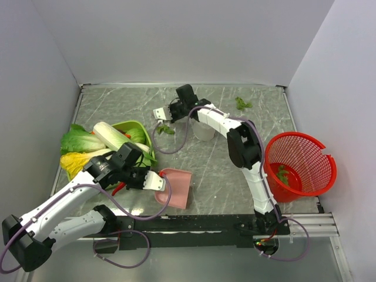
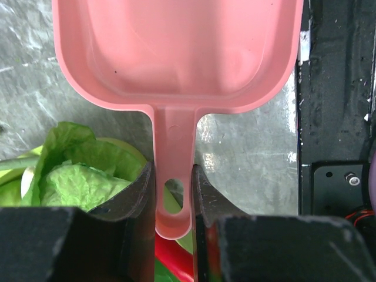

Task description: Sweep away the paper scraps from the table

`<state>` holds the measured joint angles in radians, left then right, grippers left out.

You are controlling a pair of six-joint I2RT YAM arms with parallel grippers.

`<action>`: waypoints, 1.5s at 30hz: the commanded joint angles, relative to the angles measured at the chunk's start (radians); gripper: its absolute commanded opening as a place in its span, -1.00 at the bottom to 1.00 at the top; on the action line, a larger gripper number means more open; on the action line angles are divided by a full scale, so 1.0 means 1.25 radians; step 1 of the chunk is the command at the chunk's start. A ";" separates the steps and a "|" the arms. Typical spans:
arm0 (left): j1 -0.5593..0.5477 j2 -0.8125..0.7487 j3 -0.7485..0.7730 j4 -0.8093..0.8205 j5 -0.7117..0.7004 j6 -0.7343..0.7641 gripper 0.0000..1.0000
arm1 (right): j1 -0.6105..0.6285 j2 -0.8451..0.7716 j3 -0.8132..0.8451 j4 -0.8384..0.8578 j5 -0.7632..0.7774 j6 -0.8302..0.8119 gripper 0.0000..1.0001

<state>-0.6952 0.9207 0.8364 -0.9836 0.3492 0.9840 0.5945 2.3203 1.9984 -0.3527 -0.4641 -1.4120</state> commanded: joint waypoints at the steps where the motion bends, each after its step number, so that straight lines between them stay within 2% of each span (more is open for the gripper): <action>1: -0.002 -0.008 0.017 -0.013 -0.012 -0.013 -0.98 | 0.007 -0.104 -0.050 -0.052 -0.036 -0.058 -1.00; 3: -0.001 -0.013 0.010 -0.013 -0.022 -0.008 -0.98 | 0.003 -0.139 -0.044 -0.166 -0.070 -0.083 -1.00; 4: -0.001 -0.016 0.006 -0.012 -0.033 -0.008 -0.98 | 0.001 -0.149 -0.034 -0.276 -0.091 -0.088 -1.00; 6: -0.002 -0.027 -0.006 -0.017 -0.045 0.003 -0.98 | 0.001 -0.191 -0.025 -0.389 -0.109 -0.117 -1.00; 7: -0.002 -0.032 -0.011 -0.018 -0.058 0.006 -0.98 | 0.001 -0.207 -0.029 -0.490 -0.122 -0.137 -1.00; 10: -0.001 -0.053 -0.026 -0.024 -0.072 0.006 -0.98 | -0.001 -0.282 -0.083 -0.600 -0.122 -0.164 -1.00; 12: -0.001 -0.057 -0.026 -0.027 -0.068 -0.003 -0.98 | -0.003 -0.321 -0.092 -0.623 -0.121 -0.147 -1.00; 14: -0.001 -0.057 -0.022 -0.033 -0.059 -0.009 -0.98 | -0.017 -0.337 -0.083 -0.602 -0.137 -0.116 -1.00; 16: -0.001 -0.054 -0.015 -0.049 -0.051 -0.014 -0.98 | -0.022 -0.338 -0.075 -0.540 -0.148 -0.024 -1.00; 17: -0.001 -0.051 -0.013 -0.055 -0.043 -0.015 -0.98 | -0.024 -0.333 -0.076 -0.450 -0.151 0.011 -1.00; 20: -0.001 -0.044 -0.006 -0.079 -0.033 -0.024 -0.98 | -0.017 -0.310 -0.088 -0.321 -0.163 0.140 -1.00; 21: -0.001 -0.043 -0.002 -0.083 -0.030 -0.030 -0.98 | -0.006 -0.303 -0.095 -0.223 -0.156 0.209 -1.00; 24: -0.002 -0.036 0.003 -0.099 -0.034 -0.041 -0.98 | 0.016 -0.267 -0.120 -0.107 -0.126 0.256 -1.00; 27: -0.002 -0.027 0.005 -0.098 -0.036 -0.056 -0.98 | 0.031 -0.241 -0.141 -0.073 -0.099 0.231 -1.00; 29: -0.001 -0.017 -0.003 -0.083 -0.045 -0.068 -0.98 | 0.032 -0.245 -0.158 -0.094 -0.113 0.196 -1.00; 32: -0.001 -0.003 -0.002 -0.061 -0.055 -0.085 -0.98 | 0.029 -0.276 -0.186 -0.221 -0.122 0.079 -1.00; 37: -0.002 -0.024 -0.015 -0.043 -0.067 -0.051 -0.98 | 0.026 -0.371 -0.178 -0.585 -0.094 -0.067 -1.00; 40: -0.001 -0.021 -0.017 -0.046 -0.062 -0.048 -0.98 | 0.012 -0.473 -0.246 -0.593 -0.083 -0.057 -1.00; 43: -0.002 -0.011 -0.010 -0.050 -0.033 -0.063 -0.98 | -0.002 -0.542 -0.309 -0.507 -0.097 -0.003 -1.00; 45: -0.002 0.000 -0.005 -0.052 -0.022 -0.072 -0.98 | -0.003 -0.557 -0.356 -0.373 -0.104 0.076 -1.00</action>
<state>-0.6952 0.9077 0.8062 -1.0584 0.2691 0.9031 0.6056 1.7260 1.6241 -0.9707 -0.5606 -1.4071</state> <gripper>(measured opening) 0.244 0.169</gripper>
